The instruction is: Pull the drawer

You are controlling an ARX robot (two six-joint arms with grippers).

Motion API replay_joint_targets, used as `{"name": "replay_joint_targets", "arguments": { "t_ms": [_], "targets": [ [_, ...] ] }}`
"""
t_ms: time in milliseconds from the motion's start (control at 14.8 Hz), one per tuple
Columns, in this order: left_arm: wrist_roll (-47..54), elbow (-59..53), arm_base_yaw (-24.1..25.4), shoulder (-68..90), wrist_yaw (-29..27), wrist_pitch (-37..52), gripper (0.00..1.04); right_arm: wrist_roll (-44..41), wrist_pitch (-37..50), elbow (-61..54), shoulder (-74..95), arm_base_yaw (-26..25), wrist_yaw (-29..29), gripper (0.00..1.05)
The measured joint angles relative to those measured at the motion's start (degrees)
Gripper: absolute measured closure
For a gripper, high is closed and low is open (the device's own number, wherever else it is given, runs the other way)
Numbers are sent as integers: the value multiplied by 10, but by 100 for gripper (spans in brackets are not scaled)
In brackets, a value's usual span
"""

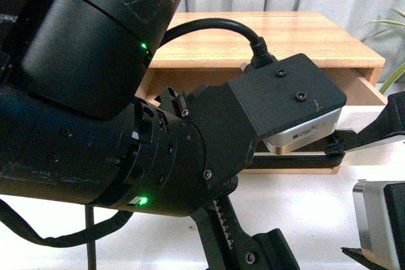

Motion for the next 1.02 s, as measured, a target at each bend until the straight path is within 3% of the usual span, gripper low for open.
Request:
{"name": "replay_joint_targets", "arguments": {
  "t_ms": [203,475,678,1017],
  "targets": [
    [-20,0,0,-9,4,0,7,15,18,-11,-14,-3,-2,6],
    [-78,0,-5,-63,49,6,7,47,-4,-33,-51,-35,5,6],
    [-116,-3,-7,-109,73,5,7,68,-20,-33,-130,-45,-31,6],
    [-193,-6,49,-155,43,95,7,191,-5,-10,-209,-86,-75,6]
  ]
}}
